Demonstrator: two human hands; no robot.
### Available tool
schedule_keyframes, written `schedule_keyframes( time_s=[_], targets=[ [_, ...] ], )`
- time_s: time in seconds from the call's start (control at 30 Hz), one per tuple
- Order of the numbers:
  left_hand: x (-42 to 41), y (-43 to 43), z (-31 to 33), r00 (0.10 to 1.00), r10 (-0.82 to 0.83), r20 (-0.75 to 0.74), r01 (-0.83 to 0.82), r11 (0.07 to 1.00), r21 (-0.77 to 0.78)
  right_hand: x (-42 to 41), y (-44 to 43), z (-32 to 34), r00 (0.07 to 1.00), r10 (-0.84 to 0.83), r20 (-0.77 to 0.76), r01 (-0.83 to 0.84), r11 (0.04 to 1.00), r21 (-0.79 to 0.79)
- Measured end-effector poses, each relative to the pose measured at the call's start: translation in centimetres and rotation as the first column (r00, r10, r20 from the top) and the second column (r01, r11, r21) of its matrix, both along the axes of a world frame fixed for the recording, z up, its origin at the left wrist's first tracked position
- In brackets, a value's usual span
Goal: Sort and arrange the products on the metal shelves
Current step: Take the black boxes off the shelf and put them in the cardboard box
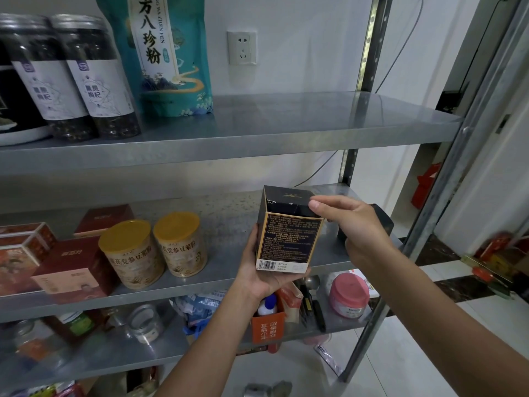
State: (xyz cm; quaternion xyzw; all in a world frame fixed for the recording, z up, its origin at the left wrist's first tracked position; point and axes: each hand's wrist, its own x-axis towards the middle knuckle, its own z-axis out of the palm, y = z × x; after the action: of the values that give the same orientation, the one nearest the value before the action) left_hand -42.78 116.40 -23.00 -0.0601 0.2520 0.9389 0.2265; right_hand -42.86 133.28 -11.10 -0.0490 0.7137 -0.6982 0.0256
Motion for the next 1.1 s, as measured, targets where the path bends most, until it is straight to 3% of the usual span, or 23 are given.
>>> schedule_keyframes(
  time_s=[0.23,0.3,0.37,0.43,0.53,0.73,0.77,0.93,1.1],
  targets=[
    [-0.1,-0.3,0.3,1.0,-0.008,0.004,0.008,1.0,0.023,-0.3,-0.7,-0.3,0.999,-0.015,-0.047,0.015,1.0,-0.005],
    [-0.1,-0.3,0.5,1.0,-0.003,0.016,0.003,1.0,0.018,-0.4,-1.0,-0.6,0.987,-0.055,-0.148,0.068,0.994,0.085],
    [0.0,-0.3,0.5,1.0,-0.007,0.03,0.006,1.0,0.027,-0.6,-0.9,-0.5,0.934,-0.052,-0.354,0.155,0.95,0.27],
    [0.1,-0.2,0.6,0.999,-0.009,0.047,0.007,0.999,0.045,-1.1,-0.6,-0.2,0.867,0.086,-0.49,0.119,0.92,0.373],
    [0.2,-0.1,0.8,0.998,-0.002,0.064,-0.002,0.998,0.056,-1.6,-0.5,0.1,0.796,0.26,-0.546,-0.008,0.908,0.42],
    [0.1,-0.5,0.9,0.997,0.015,0.078,-0.016,1.0,0.005,-2.1,0.1,0.3,0.546,0.468,-0.695,0.079,0.797,0.599],
    [0.2,-0.5,0.7,0.996,0.017,0.083,-0.016,1.0,-0.005,-2.2,0.2,0.5,0.544,0.492,-0.679,0.039,0.794,0.607],
    [0.2,-0.2,0.8,0.996,0.017,0.09,-0.014,0.999,-0.032,-2.2,-0.2,1.5,0.766,0.443,-0.466,-0.229,0.865,0.446],
    [0.4,-0.3,0.8,0.995,0.012,0.101,-0.009,1.0,-0.028,-1.4,-0.6,0.8,0.748,0.425,-0.511,-0.22,0.884,0.412]
  ],
)
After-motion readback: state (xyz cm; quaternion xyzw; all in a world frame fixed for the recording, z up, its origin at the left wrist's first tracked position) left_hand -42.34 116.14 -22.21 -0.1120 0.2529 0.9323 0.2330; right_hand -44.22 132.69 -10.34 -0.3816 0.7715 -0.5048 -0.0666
